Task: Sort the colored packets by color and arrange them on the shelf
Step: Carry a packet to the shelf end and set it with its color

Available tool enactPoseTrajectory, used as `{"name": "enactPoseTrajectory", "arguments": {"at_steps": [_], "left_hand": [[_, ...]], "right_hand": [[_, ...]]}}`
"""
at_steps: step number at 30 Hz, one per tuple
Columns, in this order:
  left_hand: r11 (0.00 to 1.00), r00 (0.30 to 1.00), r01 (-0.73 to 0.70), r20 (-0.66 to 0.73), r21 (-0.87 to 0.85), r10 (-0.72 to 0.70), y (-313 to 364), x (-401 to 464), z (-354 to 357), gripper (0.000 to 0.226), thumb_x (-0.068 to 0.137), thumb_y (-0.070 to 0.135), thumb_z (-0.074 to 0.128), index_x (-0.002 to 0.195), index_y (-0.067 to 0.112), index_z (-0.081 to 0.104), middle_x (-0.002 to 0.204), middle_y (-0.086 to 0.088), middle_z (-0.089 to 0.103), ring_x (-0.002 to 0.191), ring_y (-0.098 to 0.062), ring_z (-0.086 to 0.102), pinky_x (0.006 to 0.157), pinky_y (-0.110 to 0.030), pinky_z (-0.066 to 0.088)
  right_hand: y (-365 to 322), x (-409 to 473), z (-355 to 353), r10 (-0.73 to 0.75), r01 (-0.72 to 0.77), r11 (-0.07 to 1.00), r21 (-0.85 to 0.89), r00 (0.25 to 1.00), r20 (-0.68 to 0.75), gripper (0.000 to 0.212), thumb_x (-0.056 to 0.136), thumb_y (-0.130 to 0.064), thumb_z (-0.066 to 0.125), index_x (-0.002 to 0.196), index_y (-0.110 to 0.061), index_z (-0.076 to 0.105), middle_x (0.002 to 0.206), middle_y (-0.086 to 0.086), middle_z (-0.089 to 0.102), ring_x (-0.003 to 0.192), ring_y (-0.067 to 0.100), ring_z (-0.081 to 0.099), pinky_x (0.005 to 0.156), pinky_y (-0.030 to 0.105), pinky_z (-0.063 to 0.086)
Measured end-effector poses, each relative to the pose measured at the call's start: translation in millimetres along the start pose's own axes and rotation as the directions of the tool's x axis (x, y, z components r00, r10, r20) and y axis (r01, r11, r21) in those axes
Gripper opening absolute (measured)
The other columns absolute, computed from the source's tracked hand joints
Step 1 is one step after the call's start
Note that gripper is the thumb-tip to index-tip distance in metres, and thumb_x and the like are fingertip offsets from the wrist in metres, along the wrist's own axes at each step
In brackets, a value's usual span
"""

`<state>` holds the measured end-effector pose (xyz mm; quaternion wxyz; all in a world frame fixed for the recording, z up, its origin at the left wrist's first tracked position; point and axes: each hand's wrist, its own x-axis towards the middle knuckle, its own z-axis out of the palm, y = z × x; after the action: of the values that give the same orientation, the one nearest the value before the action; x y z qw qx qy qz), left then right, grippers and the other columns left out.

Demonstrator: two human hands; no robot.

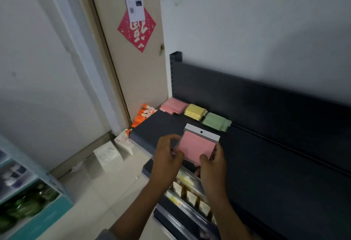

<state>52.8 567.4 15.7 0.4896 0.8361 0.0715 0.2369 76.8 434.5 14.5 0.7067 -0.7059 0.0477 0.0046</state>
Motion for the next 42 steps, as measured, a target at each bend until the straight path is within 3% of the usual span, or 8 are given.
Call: {"name": "enactPoseTrajectory", "arguments": {"at_steps": [5, 12, 17, 24, 28, 32, 37, 42], "left_hand": [[0.999, 0.997, -0.001, -0.079, 0.043, 0.004, -33.6, 7.6, -52.3, 0.047, 0.084, 0.003, 0.067, 0.123, 0.027, 0.054, 0.121, 0.007, 0.049, 0.109, -0.015, 0.058, 0.081, -0.029, 0.058], [1.000, 0.989, 0.018, -0.148, -0.005, -0.019, -55.5, 21.8, -93.1, 0.036, 0.089, 0.002, 0.070, 0.118, 0.021, 0.058, 0.126, 0.003, 0.051, 0.117, -0.019, 0.057, 0.087, -0.026, 0.060], [0.999, 0.989, 0.039, -0.144, -0.011, -0.040, -71.1, 32.3, -111.5, 0.034, 0.090, 0.006, 0.068, 0.116, 0.026, 0.060, 0.121, 0.022, 0.052, 0.120, -0.014, 0.056, 0.095, -0.033, 0.057], [0.995, 0.991, 0.070, -0.111, -0.065, -0.077, -96.6, 81.7, -116.9, 0.037, 0.093, 0.001, 0.066, 0.121, 0.024, 0.062, 0.128, 0.014, 0.058, 0.119, 0.011, 0.051, 0.092, -0.010, 0.050], [0.998, 0.994, 0.052, -0.095, -0.040, -0.056, -107.2, 123.1, -109.9, 0.047, 0.091, -0.001, 0.067, 0.116, 0.039, 0.061, 0.132, 0.011, 0.056, 0.124, 0.003, 0.051, 0.095, -0.020, 0.054], [0.999, 0.997, 0.048, -0.066, 0.011, -0.047, -117.6, 164.8, -106.4, 0.045, 0.090, -0.003, 0.067, 0.120, 0.031, 0.063, 0.130, 0.017, 0.057, 0.124, 0.002, 0.051, 0.096, -0.014, 0.049], [0.999, 0.998, 0.033, 0.057, 0.036, -0.035, -124.9, 199.6, -104.6, 0.048, 0.094, 0.001, 0.060, 0.132, 0.030, 0.059, 0.137, 0.017, 0.056, 0.127, 0.012, 0.045, 0.098, -0.003, 0.039], [1.000, 0.987, 0.018, 0.158, -0.002, -0.018, -124.2, 219.7, -96.4, 0.049, 0.092, 0.003, 0.059, 0.136, 0.025, 0.058, 0.143, 0.010, 0.055, 0.132, 0.010, 0.043, 0.107, -0.011, 0.039]], "right_hand": [[-4.5, -14.1, 61.8, -0.005, 0.006, 1.000, -0.017, 0.998, 0.068, 0.072, 0.090, 0.000, 0.055, 0.151, -0.029, 0.033, 0.140, 0.006, 0.053, 0.114, 0.035, 0.063, 0.086, 0.057, 0.058], [-7.9, -13.9, 105.0, 0.025, -0.029, 0.999, 0.028, 0.991, 0.132, 0.065, 0.091, 0.005, 0.059, 0.140, -0.026, 0.029, 0.128, -0.001, 0.053, 0.089, 0.014, 0.064, 0.059, 0.030, 0.061], [-5.7, 0.7, 137.3, 0.059, -0.066, 0.997, 0.044, 0.987, 0.151, 0.067, 0.089, 0.003, 0.064, 0.139, -0.028, 0.032, 0.129, 0.004, 0.055, 0.100, 0.025, 0.066, 0.063, 0.032, 0.062], [-3.2, 39.7, 177.8, 0.082, -0.089, 0.995, 0.038, 0.984, 0.160, 0.070, 0.090, -0.002, 0.067, 0.141, -0.033, 0.030, 0.132, 0.006, 0.055, 0.109, 0.028, 0.064, 0.077, 0.042, 0.063], [-7.6, 78.2, 199.5, 0.047, -0.055, 0.996, 0.075, 0.992, 0.114, 0.074, 0.089, 0.002, 0.066, 0.148, -0.025, 0.030, 0.136, 0.008, 0.054, 0.104, 0.032, 0.066, 0.056, 0.023, 0.058], [-5.3, 114.8, 221.5, 0.025, -0.031, 0.997, 0.074, 0.997, 0.072, 0.078, 0.089, 0.001, 0.065, 0.151, -0.028, 0.027, 0.143, 0.006, 0.050, 0.103, 0.031, 0.067, 0.056, 0.022, 0.056], [3.7, 154.8, 240.4, 0.014, -0.014, 1.000, 0.018, 1.000, -0.008, 0.082, 0.089, 0.000, 0.064, 0.154, -0.029, 0.023, 0.147, 0.009, 0.045, 0.115, 0.033, 0.062, 0.063, 0.032, 0.060], [5.1, 178.2, 239.2, -0.032, 0.028, 0.998, -0.055, 0.996, -0.081, 0.086, 0.085, -0.003, 0.065, 0.153, -0.034, 0.022, 0.153, 0.006, 0.039, 0.132, 0.031, 0.050, 0.092, 0.060, 0.055]]}}
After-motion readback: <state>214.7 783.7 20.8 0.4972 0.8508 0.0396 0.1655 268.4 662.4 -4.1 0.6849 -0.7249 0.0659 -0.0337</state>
